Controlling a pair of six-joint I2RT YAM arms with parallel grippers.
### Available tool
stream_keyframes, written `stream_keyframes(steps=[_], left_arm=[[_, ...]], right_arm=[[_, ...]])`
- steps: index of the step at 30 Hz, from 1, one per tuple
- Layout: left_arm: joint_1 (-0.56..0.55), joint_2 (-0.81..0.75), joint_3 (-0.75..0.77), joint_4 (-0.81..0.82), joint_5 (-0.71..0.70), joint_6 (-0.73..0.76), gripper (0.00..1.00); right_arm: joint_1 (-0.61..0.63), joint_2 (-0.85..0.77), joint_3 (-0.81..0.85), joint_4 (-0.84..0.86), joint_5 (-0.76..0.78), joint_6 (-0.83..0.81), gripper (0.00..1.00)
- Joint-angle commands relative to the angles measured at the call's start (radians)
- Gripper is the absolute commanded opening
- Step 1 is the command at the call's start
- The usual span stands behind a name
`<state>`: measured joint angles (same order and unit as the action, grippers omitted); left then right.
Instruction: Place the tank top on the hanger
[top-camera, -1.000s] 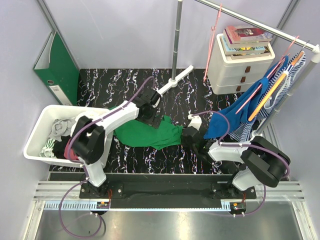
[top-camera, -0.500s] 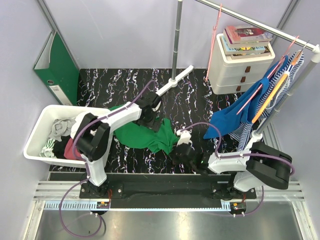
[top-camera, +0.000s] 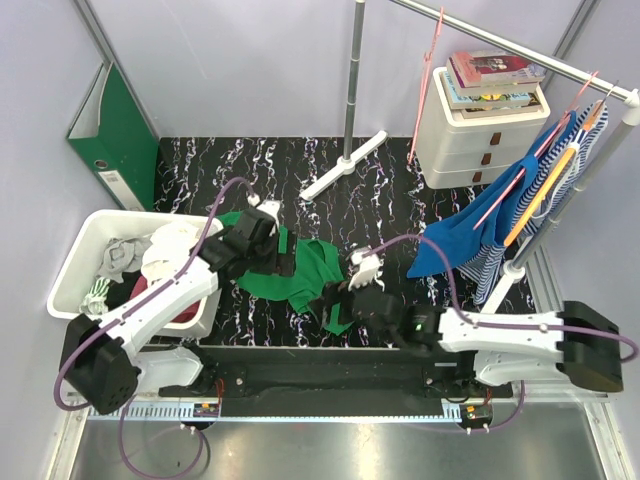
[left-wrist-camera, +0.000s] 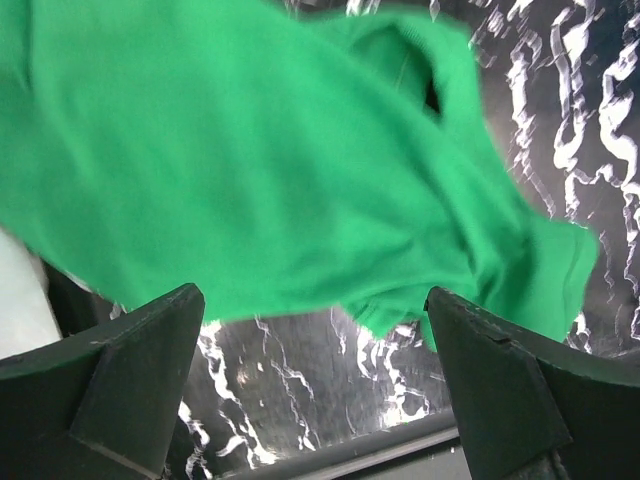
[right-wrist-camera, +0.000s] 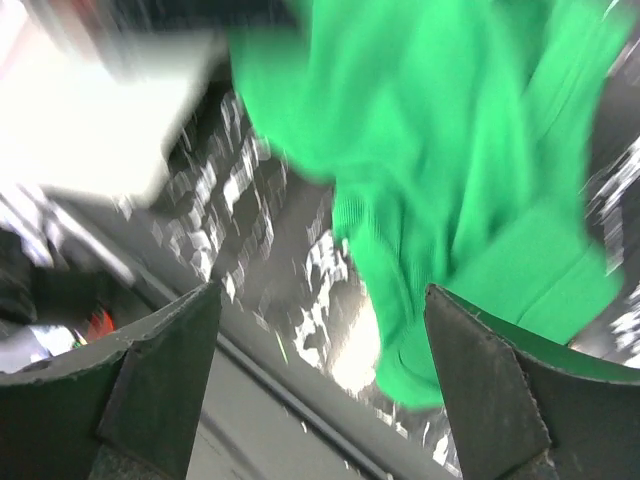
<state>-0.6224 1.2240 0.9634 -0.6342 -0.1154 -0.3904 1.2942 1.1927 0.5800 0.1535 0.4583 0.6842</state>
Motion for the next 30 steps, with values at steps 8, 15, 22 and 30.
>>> stream_keyframes(steps=[8, 15, 22, 30], left_arm=[[-0.03, -0.101, -0.273, 0.243, 0.083, -0.203, 0.97], [-0.03, -0.095, -0.363, 0.353, 0.043, -0.241, 0.97], [-0.031, -0.055, -0.396, 0.444, 0.046, -0.265, 0.98], [-0.031, 0.057, -0.4, 0.542, 0.063, -0.268, 0.95]], right_arm=[[-0.335, 0.088, 0.13, 0.04, -0.052, -0.178, 0.72], [-0.432, 0.395, 0.265, 0.159, -0.128, -0.199, 0.68], [-0.466, 0.556, 0.346, 0.193, -0.153, -0.206, 0.67], [-0.492, 0.656, 0.377, 0.185, -0.198, -0.186, 0.63]])
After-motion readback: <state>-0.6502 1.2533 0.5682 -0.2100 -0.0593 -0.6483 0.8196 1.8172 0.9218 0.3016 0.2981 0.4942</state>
